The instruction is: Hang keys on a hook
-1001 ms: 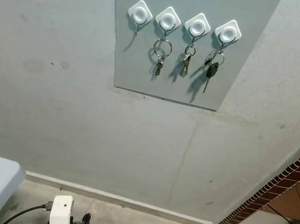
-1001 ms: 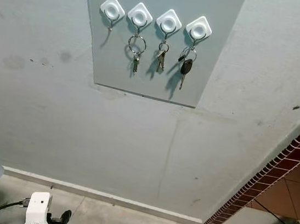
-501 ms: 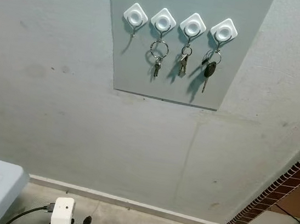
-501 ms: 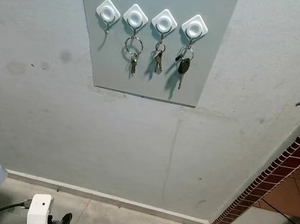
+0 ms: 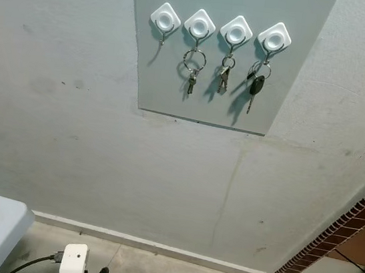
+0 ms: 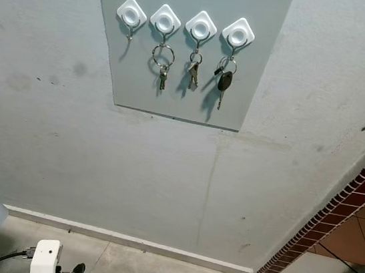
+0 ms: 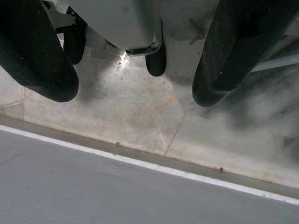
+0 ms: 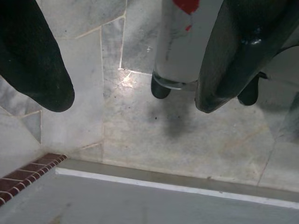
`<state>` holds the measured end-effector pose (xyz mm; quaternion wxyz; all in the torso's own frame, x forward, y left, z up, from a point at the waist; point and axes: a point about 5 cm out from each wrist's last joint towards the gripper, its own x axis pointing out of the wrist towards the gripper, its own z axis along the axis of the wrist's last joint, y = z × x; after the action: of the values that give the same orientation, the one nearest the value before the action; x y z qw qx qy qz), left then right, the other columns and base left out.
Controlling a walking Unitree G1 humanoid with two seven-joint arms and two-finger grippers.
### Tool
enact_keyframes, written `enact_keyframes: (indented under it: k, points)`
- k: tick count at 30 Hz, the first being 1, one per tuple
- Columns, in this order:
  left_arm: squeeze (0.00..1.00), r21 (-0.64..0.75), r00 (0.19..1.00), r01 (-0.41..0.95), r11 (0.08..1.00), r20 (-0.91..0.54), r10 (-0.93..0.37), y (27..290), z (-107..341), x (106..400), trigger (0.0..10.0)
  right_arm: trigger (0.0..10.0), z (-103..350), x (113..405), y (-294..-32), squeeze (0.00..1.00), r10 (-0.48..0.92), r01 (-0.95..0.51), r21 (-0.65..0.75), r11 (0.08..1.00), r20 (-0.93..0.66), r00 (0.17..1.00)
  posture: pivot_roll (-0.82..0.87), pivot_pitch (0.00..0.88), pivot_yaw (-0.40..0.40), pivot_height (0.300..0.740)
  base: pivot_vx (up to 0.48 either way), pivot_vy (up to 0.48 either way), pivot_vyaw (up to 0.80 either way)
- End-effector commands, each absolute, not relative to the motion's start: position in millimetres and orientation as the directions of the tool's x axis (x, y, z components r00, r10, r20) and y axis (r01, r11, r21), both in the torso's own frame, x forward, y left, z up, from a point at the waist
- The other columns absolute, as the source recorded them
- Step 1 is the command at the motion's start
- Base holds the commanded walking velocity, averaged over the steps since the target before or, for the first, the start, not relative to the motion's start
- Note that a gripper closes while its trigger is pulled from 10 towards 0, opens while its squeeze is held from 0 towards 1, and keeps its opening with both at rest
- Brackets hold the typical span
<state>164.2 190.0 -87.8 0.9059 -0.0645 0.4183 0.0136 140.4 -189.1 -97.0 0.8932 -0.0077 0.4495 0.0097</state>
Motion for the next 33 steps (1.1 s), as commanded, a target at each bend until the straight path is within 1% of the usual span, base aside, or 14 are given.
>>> enact_keyframes:
  k: [1, 8, 25, 33]
  points:
    - [0.0, -0.094, 0.637, -0.09, 0.992, -0.771, -0.015, 193.8, -89.6, 159.3, 10.0, 10.0, -96.3, 142.1, -187.0, 0.0, 0.02, -0.042, -0.006, 0.999, -0.797, 0.604, -0.07, 0.0, 0.009, 0.74, 0.0, 0.0, 0.0]
    - [0.0, -0.097, 0.634, -0.087, 0.991, -0.773, -0.02, 192.7, -90.5, 157.2, 10.0, 10.0, -96.1, 141.8, -187.9, 0.0, 0.026, -0.048, -0.004, 0.999, -0.795, 0.606, -0.06, 0.0, 0.0, 0.74, 0.0, -0.035, 0.0]
    - [0.0, -0.102, 0.638, -0.074, 0.992, -0.769, -0.032, 188.7, -90.4, 158.4, 10.0, 10.0, -97.4, 136.4, -191.1, 0.0, 0.023, -0.054, -0.011, 0.998, -0.802, 0.597, -0.07, 0.0, -0.005, 0.74, 0.0, -0.406, 0.0]
    - [0.0, -0.107, 0.652, -0.066, 0.992, -0.757, -0.038, 187.2, -88.2, 163.4, 10.0, 10.0, -97.9, 134.9, -191.7, 0.0, 0.024, -0.057, -0.013, 0.998, -0.804, 0.594, -0.07, 0.0, -0.008, 0.74, 0.0, -0.41, 0.0]
